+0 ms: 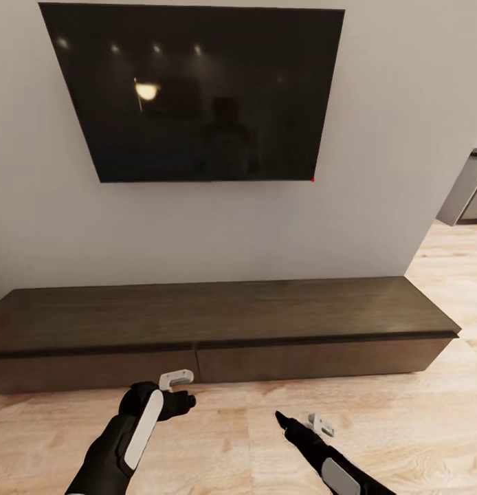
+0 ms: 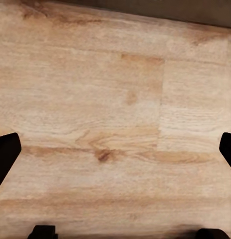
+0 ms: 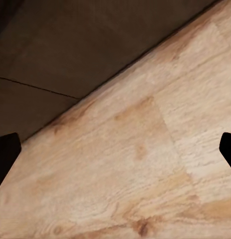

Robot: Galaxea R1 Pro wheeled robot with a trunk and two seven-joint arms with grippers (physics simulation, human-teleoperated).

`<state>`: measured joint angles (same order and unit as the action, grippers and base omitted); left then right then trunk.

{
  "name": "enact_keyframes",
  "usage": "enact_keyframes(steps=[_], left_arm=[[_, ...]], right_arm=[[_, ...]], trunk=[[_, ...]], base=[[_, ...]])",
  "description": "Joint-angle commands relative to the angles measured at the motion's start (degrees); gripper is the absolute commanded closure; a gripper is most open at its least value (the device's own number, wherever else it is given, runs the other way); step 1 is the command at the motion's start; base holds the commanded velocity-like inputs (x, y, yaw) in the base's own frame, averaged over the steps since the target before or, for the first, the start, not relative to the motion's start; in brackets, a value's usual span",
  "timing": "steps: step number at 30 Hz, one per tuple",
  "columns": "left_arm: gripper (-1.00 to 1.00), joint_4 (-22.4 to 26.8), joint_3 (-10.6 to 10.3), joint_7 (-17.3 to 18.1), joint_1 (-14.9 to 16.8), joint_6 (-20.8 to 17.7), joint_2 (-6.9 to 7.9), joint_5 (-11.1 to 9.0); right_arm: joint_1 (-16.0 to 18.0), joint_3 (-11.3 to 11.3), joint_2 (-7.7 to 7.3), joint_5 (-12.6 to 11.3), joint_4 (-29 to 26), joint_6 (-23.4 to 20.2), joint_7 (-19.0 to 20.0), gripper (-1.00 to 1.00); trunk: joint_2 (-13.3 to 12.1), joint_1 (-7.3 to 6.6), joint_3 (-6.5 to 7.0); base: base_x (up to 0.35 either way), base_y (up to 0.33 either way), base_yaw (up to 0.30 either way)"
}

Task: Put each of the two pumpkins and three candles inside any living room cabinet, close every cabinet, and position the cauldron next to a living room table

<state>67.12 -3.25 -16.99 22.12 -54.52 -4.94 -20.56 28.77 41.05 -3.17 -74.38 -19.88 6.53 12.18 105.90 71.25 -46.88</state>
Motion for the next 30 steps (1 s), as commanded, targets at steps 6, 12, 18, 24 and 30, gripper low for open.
enact_keyframes(steps=[6, 12, 18, 24, 30], left_arm=[[-1.00, 0.26, 1.16, -0.53, 0.03, -0.37, 0.09, -0.78], [-1.00, 0.29, 2.63, -0.51, 0.02, -0.40, 0.10, -0.89], [-1.00, 0.29, 2.77, -0.50, 0.02, -0.41, 0.10, -1.71], [-1.00, 0.29, 2.81, -0.50, 0.02, -0.41, 0.11, -1.87], [-1.00, 0.29, 2.83, -0.50, 0.02, -0.41, 0.11, -2.38]], right_arm=[[0.03, 0.31, -0.99, -10.15, 7.82, 0.25, 11.12, -1.00], [0.03, 0.06, -0.77, -12.20, 9.67, 1.09, 12.13, -1.00], [0.01, -7.93, -0.51, -15.40, 8.46, 3.22, 11.03, -1.00], [0.09, -12.70, 0.27, -16.57, 4.40, 4.47, 11.47, -1.00], [0.55, -12.92, 2.15, -16.45, 3.86, 7.01, 11.49, -1.00]], trunk=[[2.44, 1.32, -1.13], [4.85, 2.64, -2.21], [7.26, 3.95, -3.29], [9.66, 5.27, -4.36], [12.07, 6.59, -5.44]], base=[[0.000, 0.000, 0.000], [0.000, 0.000, 0.000], [0.000, 0.000, 0.000], [0.000, 0.000, 0.000], [0.000, 0.000, 0.000]])
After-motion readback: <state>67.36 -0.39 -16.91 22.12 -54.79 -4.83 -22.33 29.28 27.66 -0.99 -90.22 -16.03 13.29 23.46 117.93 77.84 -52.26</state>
